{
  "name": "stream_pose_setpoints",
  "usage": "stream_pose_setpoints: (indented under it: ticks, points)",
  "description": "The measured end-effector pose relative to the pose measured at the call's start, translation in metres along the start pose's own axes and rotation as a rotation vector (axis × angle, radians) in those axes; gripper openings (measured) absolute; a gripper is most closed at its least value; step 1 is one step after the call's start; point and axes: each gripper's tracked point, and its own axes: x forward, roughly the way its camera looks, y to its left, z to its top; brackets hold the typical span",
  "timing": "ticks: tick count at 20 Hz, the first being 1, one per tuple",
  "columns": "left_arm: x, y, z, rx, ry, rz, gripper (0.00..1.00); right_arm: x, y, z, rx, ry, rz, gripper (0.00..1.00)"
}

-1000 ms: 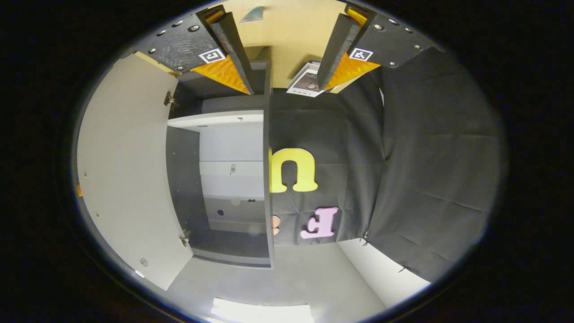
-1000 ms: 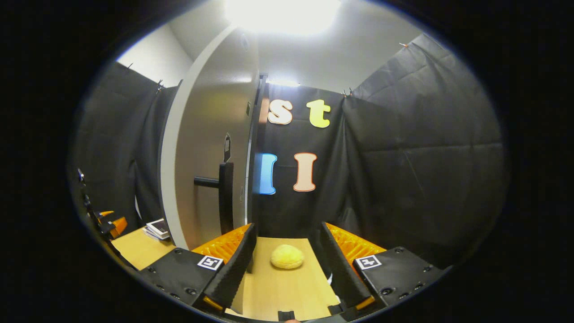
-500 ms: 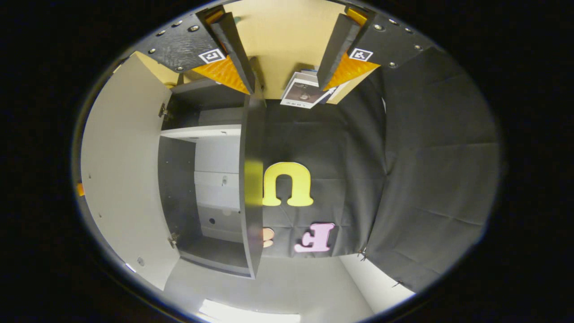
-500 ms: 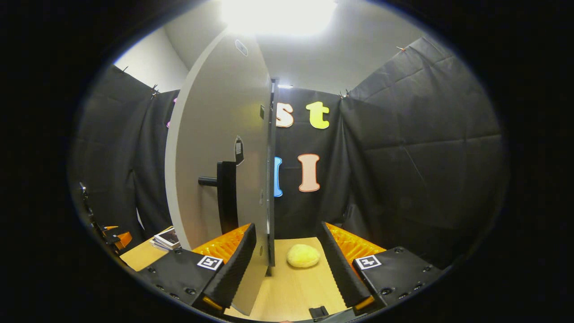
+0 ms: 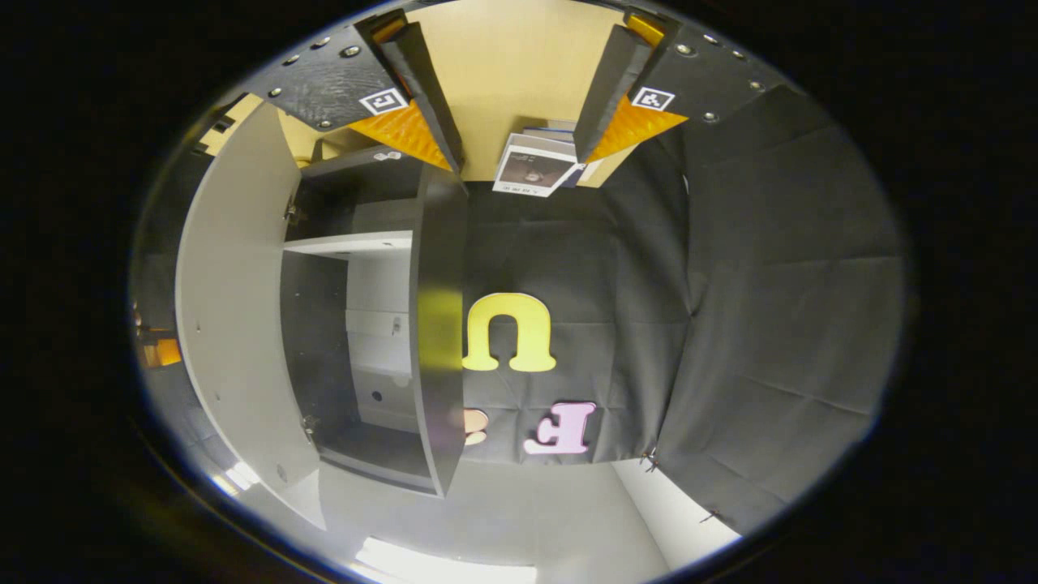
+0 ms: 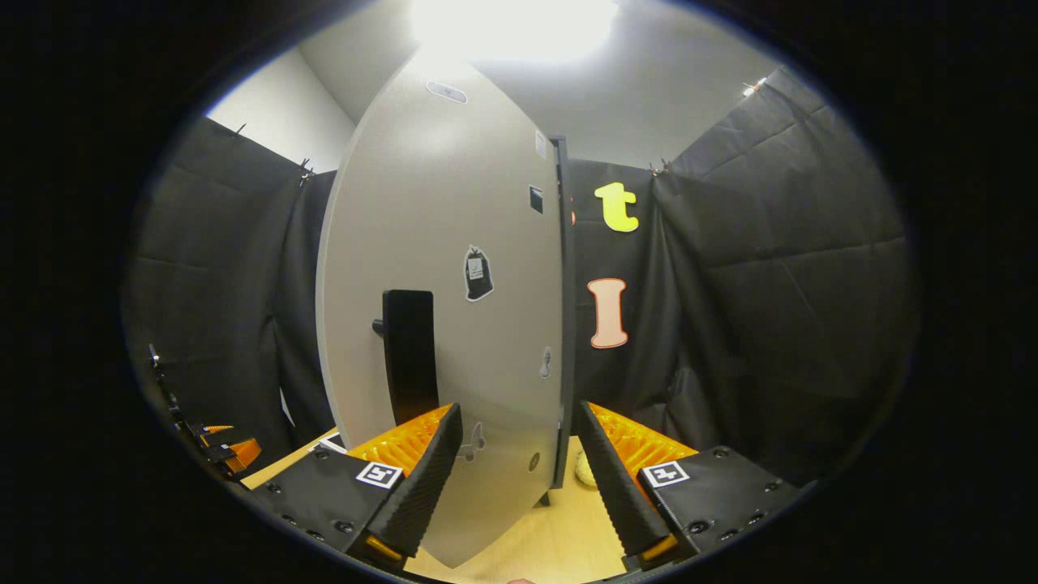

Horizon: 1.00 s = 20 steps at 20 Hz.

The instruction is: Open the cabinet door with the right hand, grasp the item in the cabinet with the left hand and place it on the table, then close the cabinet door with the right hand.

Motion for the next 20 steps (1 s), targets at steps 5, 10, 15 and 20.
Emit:
stream_pose_setpoints:
  ticks: [5, 10, 15, 20]
  points:
    - [-0.012, 0.027, -0.004, -0.012, 0.008, 0.046, 0.84, 0.034, 0.040, -0.004, 0.014, 0.017, 0.082, 0.92]
    - [-0.029, 0.047, -0.005, 0.006, 0.016, 0.095, 0.84, 0.055, 0.073, -0.018, 0.027, 0.038, 0.135, 0.90]
    - [-0.039, 0.024, 0.006, 0.015, 0.021, 0.100, 0.84, 0.056, 0.067, -0.030, 0.057, 0.050, 0.160, 0.92]
    - [-0.027, -0.021, 0.018, 0.057, 0.011, 0.090, 0.84, 0.043, 0.026, -0.033, 0.070, 0.034, 0.162, 0.92]
